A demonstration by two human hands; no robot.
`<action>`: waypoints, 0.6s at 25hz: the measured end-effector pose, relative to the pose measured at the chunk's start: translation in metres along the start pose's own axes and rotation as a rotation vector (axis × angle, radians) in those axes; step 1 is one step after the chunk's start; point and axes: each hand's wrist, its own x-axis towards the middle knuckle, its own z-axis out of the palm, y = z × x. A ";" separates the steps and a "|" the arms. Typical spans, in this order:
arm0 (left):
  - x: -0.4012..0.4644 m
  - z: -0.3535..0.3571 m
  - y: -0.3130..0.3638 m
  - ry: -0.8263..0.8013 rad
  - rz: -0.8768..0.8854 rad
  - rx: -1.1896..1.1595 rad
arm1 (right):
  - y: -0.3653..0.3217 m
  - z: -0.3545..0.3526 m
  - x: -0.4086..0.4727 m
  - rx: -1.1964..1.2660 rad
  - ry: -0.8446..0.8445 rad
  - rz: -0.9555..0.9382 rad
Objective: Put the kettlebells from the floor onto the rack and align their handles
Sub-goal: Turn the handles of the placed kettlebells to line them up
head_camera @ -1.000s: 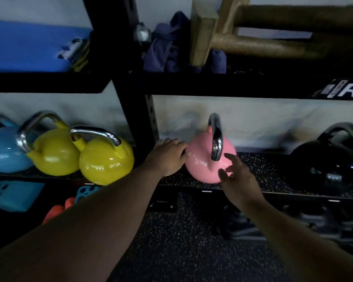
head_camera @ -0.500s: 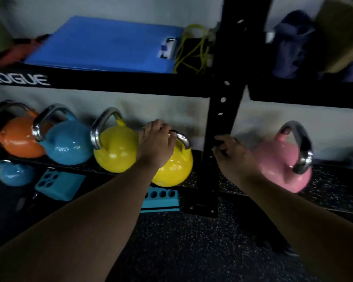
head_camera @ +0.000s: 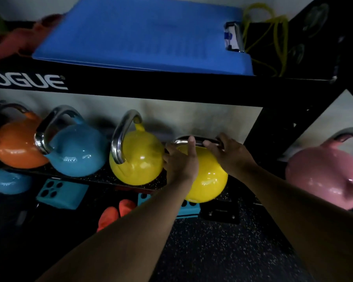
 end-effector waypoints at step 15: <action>0.068 0.002 0.025 -0.396 0.299 -0.282 | -0.019 0.028 -0.023 0.902 -0.018 0.197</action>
